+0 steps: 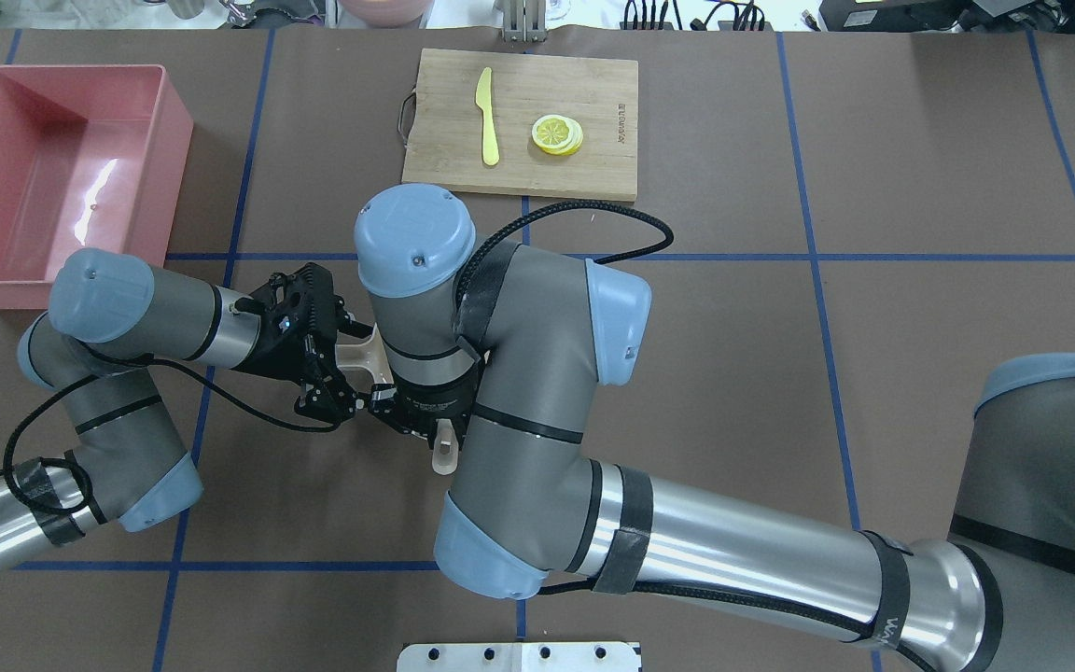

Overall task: Sweep and dump trash into bin
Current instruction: 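Sweep the potato into the dustpan with the brush in the right gripper, then sweep the ginger from the dustpan's near edge inward with the right gripper's brush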

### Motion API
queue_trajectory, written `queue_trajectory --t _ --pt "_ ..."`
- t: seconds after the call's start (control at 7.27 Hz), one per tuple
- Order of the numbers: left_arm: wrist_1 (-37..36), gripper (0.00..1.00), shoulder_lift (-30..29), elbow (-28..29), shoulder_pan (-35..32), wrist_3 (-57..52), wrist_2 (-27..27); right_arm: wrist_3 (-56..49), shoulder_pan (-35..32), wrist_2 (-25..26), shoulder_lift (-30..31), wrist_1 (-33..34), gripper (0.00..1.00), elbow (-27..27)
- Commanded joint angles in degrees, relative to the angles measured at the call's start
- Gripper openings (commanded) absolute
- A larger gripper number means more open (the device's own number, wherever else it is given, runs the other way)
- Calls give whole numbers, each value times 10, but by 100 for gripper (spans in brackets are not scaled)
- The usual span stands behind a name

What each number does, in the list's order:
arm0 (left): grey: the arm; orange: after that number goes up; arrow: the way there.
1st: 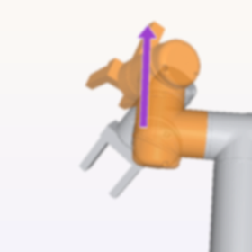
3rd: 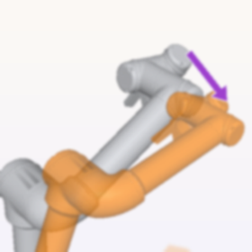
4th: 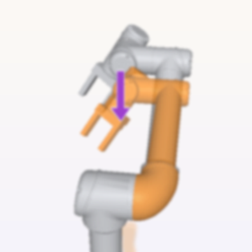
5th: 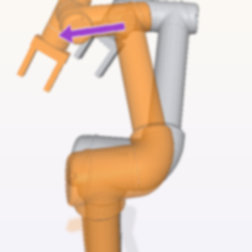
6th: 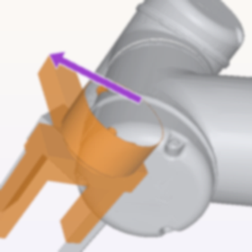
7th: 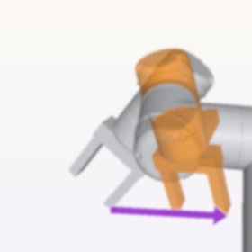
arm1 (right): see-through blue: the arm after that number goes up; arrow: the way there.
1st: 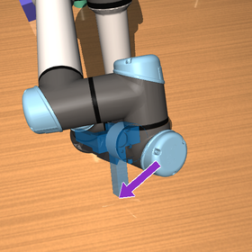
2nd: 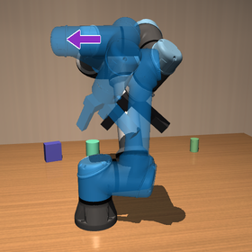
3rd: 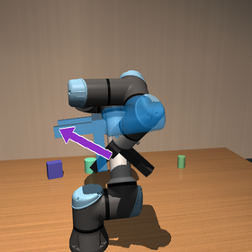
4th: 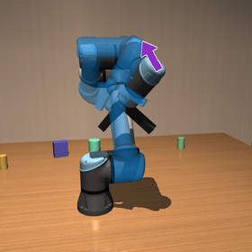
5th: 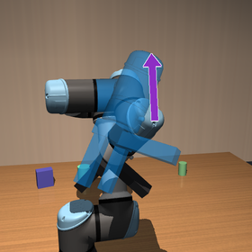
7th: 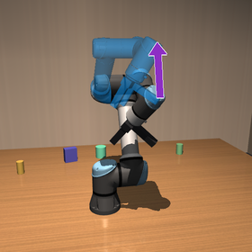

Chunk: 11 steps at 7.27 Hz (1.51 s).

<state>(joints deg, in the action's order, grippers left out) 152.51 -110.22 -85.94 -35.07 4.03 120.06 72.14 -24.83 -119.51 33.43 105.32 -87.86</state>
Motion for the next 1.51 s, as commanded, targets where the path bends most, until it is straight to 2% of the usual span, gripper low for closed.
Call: queue_trajectory --t 0.0,0.14,0.28,0.41,0.69,0.96,1.38 --pt "1 97 0 0 0 -1 0 -36 -16 -10 89 85 0 -136" --pt "1 97 0 -1 0 -1 1 -27 -14 -19 172 105 0 -234" --pt "0 97 0 -3 0 -1 0 3 6 -33 215 126 0 -292" --pt "0 97 0 -3 0 -1 0 47 31 -36 219 131 0 -304" --pt "0 97 0 -4 0 -1 0 50 61 -62 249 127 0 -307" --pt "0 97 1 -4 0 -1 0 39 98 -70 253 125 0 -298" --pt "0 97 3 -2 0 0 0 26 102 -81 248 129 0 -300"
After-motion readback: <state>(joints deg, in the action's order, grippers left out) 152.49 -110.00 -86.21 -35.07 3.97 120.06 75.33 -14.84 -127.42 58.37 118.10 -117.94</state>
